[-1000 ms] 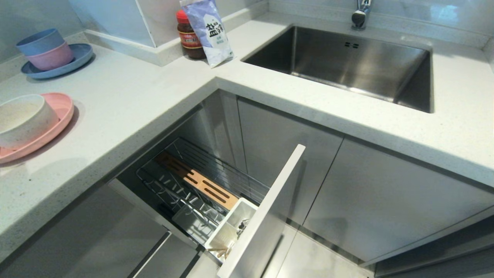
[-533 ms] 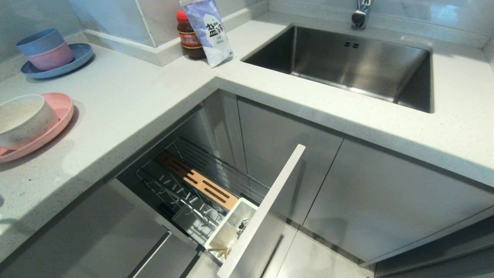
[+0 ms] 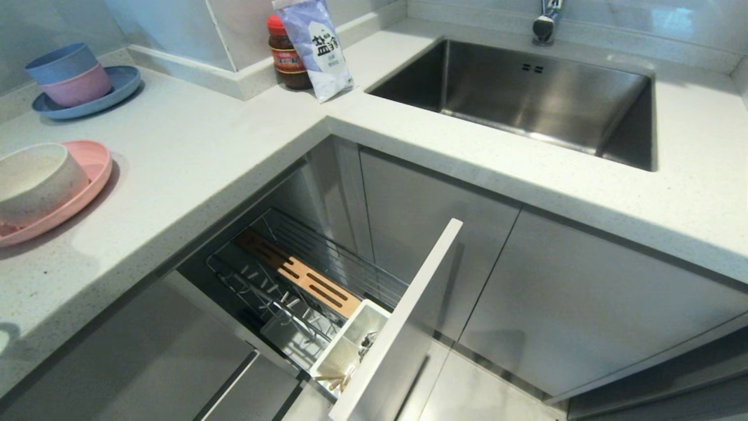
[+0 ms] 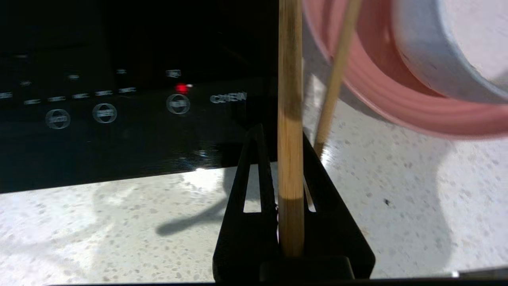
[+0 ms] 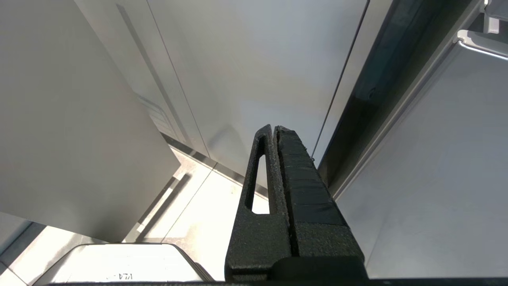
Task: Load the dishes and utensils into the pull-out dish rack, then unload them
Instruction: Take the chopsticks out of the cupboard
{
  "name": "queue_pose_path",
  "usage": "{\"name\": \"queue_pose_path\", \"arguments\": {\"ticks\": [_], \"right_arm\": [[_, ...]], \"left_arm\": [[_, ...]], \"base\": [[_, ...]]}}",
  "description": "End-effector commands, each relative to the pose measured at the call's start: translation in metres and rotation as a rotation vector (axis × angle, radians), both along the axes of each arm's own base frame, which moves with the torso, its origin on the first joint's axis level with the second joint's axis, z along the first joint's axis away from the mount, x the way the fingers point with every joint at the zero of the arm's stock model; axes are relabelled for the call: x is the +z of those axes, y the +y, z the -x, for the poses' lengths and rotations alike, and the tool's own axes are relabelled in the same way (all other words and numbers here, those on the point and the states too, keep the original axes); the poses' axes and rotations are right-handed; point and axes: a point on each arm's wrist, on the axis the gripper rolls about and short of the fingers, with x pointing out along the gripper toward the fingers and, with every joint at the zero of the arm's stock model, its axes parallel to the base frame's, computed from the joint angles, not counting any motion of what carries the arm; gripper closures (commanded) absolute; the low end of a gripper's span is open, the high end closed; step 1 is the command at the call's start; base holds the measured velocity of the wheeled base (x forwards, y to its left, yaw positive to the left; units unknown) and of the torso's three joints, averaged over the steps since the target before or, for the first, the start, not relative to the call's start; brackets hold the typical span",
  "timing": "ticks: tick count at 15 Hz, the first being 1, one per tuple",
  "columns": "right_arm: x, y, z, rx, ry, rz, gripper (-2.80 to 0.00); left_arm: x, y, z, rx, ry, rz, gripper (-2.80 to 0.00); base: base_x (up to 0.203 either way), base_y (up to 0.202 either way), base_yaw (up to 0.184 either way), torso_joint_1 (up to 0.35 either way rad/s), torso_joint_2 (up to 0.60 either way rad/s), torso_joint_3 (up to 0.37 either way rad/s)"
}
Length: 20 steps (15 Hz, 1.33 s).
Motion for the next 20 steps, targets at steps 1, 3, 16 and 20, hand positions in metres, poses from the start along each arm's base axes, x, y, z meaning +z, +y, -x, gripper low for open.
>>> {"name": "queue_pose_path", "arguments": {"ticks": [1,3,16,20], "right_arm": [[0.000,0.000,0.000,0.000,-0.001,0.000,0.00],[0.000,0.000,0.000,0.000,-0.001,0.000,0.00],[0.000,0.000,0.000,0.000,-0.001,0.000,0.00],[0.000,0.000,0.000,0.000,-0.001,0.000,0.00]], "left_arm": [[0.000,0.000,0.000,-0.030,-0.009,0.022,0.00],[0.001,-0.002,0.001,-0.042,-0.020,0.022,0.00],[0.004,-0.018,0.012,-0.242,-0.109,0.094,0.00],[0.004,-0.019,0.019,-0.292,-0.182,0.165,0.00]], "base": [[0.000,0.000,0.000,0.000,0.00,0.000],[0.000,0.000,0.000,0.000,0.00,0.000],[0.000,0.000,0.000,0.000,0.00,0.000],[0.000,0.000,0.000,0.000,0.00,0.000]]}}
